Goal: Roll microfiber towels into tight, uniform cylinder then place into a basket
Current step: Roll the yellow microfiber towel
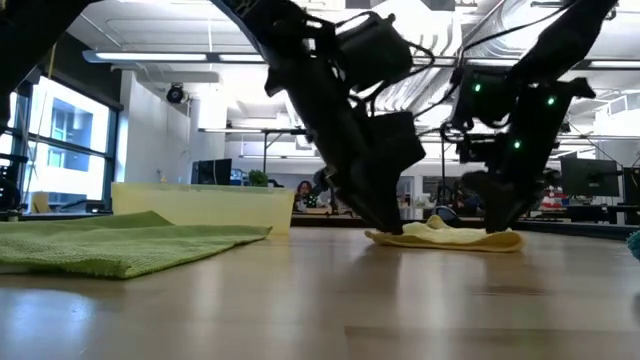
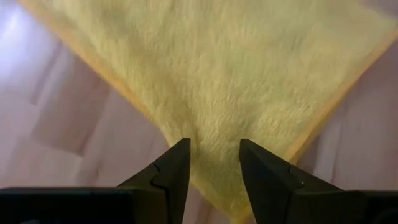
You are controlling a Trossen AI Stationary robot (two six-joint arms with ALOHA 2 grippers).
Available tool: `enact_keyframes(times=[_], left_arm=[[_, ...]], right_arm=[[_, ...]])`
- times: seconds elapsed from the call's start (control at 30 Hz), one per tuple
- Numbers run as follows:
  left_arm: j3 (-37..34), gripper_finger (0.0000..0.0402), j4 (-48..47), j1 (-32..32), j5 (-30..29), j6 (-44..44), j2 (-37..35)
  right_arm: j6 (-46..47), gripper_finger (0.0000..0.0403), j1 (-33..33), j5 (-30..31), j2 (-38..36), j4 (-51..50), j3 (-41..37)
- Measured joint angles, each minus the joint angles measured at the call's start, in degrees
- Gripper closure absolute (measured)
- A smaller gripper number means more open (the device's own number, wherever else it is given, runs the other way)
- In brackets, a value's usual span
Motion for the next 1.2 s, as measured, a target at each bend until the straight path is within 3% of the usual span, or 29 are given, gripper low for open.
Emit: enact_keyframes(times=[0.13, 0.3, 0.6, 0.73, 0.87, 1.2], left_arm=[[-0.80, 0.0273, 1.01, -0.97, 1.96, -3.25, 0.00], [-1.79, 0.0273, 4.04, -2.65, 4.01, -3.73, -0.02], [1.89, 0.0273, 2.60, -3.54, 2.42, 6.29, -0.62], [4.24, 0.0273, -0.45, -3.28, 2.82, 14.66, -0.82], [4.94, 0.0273, -3.75, -3.33, 2.84, 28.13, -0.81], [4.81, 0.0273, -7.73, -3.48, 2.83, 56.15, -0.81]], right_arm=[[-2.56, 0.0287, -2.32, 2.16, 3.70, 4.95, 0.33], [-12.10, 0.0287, -3.50, 5.45, 5.18, 12.19, 0.11], [-16.33, 0.0287, -0.10, -4.86, -5.30, 7.25, 0.10], [-20.39, 0.0287, 3.67, -11.93, -11.05, 3.23, 0.01], [-30.18, 0.0287, 8.89, -17.71, -14.26, 0.85, 0.01], [-39.45, 0.0267, 20.16, -18.24, -14.27, -2.62, 0.01]])
